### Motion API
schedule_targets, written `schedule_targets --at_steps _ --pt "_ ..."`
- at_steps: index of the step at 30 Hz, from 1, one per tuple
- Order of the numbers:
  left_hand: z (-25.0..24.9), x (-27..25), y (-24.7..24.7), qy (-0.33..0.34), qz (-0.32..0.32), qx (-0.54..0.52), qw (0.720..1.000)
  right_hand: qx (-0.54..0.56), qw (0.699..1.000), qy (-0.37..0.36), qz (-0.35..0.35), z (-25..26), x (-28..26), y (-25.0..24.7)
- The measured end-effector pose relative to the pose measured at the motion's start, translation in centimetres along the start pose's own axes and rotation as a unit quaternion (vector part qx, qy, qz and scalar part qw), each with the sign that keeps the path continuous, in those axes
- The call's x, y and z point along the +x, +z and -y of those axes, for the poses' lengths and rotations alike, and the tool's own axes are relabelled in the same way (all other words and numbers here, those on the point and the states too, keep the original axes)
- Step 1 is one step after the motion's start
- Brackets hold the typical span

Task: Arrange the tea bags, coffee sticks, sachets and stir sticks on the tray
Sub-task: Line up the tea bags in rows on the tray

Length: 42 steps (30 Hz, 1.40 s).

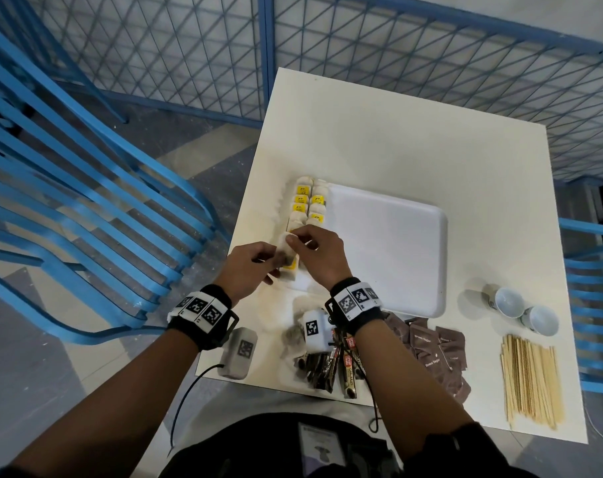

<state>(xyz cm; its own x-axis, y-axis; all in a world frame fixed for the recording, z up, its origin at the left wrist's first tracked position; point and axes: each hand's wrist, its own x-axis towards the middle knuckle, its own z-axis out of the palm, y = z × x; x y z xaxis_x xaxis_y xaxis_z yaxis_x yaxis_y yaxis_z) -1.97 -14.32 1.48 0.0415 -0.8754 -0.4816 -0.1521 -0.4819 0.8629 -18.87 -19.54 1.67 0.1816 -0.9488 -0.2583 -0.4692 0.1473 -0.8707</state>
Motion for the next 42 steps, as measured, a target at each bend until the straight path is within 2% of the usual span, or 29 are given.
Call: schedule_targets --at_steps 5,10,17,20,23,30,42 --pt "-0.1 0.0 0.0 0.009 -0.004 0.004 1.0 0.02 0.998 -0.057 -0.003 0.3 -0.4 -0.1" --pt "-0.1 0.0 0.1 0.008 -0.006 0.014 1.0 0.024 0.998 -0.065 -0.011 0.4 -0.5 -0.4" --pt "-0.1 0.1 0.3 -0.005 -0.009 -0.001 1.0 -0.024 0.998 -0.009 0.049 -0.5 -0.5 -1.0" --pt "0.0 0.0 0.3 -0.013 -0.012 0.005 1.0 0.007 1.0 0.012 0.015 -1.4 -0.6 -1.6" --pt "0.1 -0.1 0.3 -0.027 -0.017 0.014 0.999 -0.018 0.998 0.048 -0.039 -3.2 -0.6 -2.3" --pt "0.5 -0.7 -0.2 -0.036 -0.008 0.026 0.999 -0.097 0.99 0.101 -0.003 -5.5 -1.9 -1.3" --pt "0.5 -0.8 -0.3 -0.029 -0.011 0.047 0.998 -0.05 0.986 0.133 -0.082 -5.8 -2.1 -0.4"
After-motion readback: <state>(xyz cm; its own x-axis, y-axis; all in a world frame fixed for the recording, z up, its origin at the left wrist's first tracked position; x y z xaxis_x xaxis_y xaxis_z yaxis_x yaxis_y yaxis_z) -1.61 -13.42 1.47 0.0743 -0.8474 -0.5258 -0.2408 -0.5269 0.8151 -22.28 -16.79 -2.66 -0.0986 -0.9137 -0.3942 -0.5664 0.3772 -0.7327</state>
